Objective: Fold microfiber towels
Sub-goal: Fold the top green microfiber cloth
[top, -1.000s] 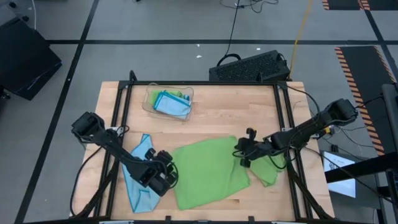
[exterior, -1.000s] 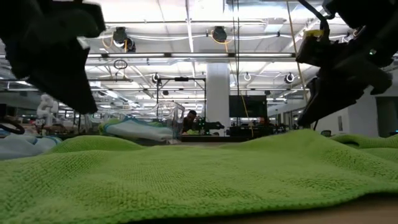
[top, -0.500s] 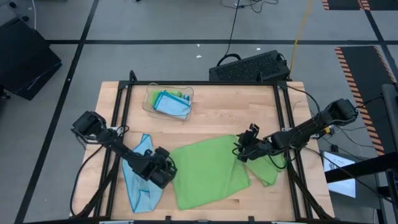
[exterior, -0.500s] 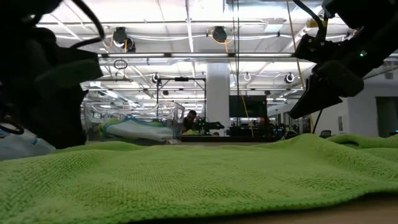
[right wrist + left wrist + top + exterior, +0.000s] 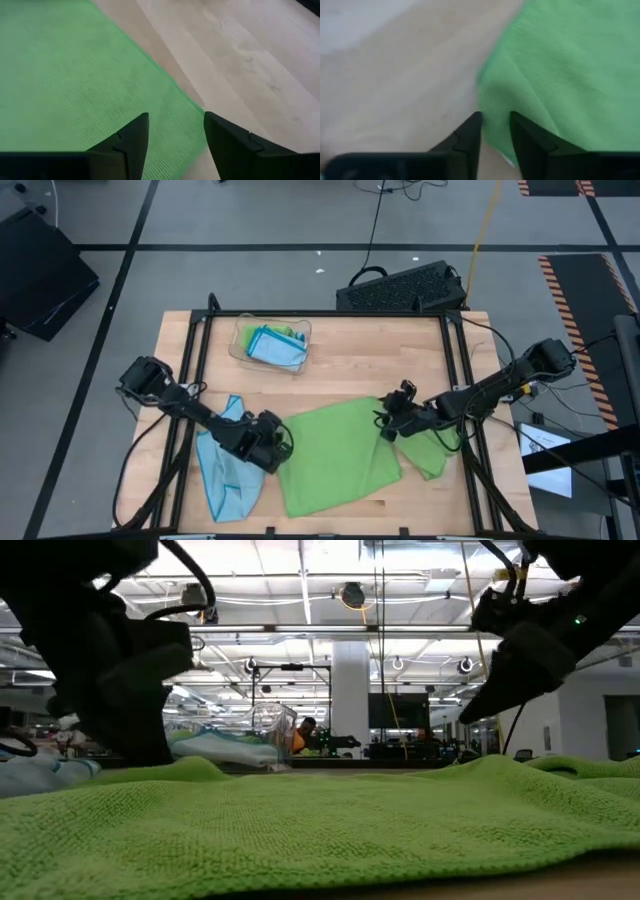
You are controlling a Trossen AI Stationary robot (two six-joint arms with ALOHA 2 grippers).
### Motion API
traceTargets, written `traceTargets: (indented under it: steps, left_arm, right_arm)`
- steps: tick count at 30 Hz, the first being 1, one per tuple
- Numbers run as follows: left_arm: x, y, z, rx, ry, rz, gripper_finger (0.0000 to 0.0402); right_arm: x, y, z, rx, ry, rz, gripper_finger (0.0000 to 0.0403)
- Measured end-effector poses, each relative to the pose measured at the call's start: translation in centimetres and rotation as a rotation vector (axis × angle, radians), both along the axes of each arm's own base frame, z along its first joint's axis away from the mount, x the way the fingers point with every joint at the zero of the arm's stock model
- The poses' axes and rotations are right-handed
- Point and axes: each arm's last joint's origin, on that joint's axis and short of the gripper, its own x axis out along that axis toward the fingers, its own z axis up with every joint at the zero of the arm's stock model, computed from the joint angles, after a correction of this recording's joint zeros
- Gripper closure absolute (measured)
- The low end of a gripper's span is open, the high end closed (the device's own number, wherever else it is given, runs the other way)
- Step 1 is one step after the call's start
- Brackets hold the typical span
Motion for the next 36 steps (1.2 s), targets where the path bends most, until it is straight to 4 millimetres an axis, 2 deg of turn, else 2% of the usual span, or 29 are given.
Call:
traceTargets:
  steps: [4, 6, 11, 15, 19, 28, 32, 36]
  left_arm:
    - [-0.2, 0.8, 0.0, 0.054, 0.042, 0.017, 0.0376]
    - [-0.2, 1.0, 0.0, 0.057, 0.046, 0.023, 0.0393]
    - [0.1, 0.9, 0.0, 0.042, 0.023, 0.025, 0.0385]
    - [0.1, 0.5, -0.1, -0.046, 0.036, 0.023, 0.0370]
    - [-0.4, -0.2, -0.1, -0.088, 0.041, 0.051, 0.0335]
    - [-0.8, -1.1, -0.1, -0.108, 0.018, 0.068, 0.0252]
    - [-0.5, -0.3, -0.7, -0.026, 0.053, 0.015, 0.0261]
    - [0.3, 0.6, -1.5, 0.051, 0.068, -0.023, 0.0320]
  right_arm:
    - [1.1, 0.5, 0.7, 0.057, -0.134, 0.021, 0.0218]
    - [1.8, 0.8, 1.0, 0.074, -0.194, 0.061, 0.0218]
    - [3.5, 1.6, 0.6, 0.092, -0.294, 0.146, 0.0218]
    - [4.2, 1.9, -0.4, 0.101, -0.301, 0.183, 0.0218]
    - [4.5, 1.8, -1.0, 0.109, -0.280, 0.192, 0.0218]
    - [4.5, 1.6, -0.8, 0.122, -0.289, 0.197, 0.0218]
    - [4.5, 1.6, -0.8, 0.123, -0.291, 0.198, 0.0218]
    - [4.6, 1.6, -0.7, 0.123, -0.293, 0.197, 0.0218]
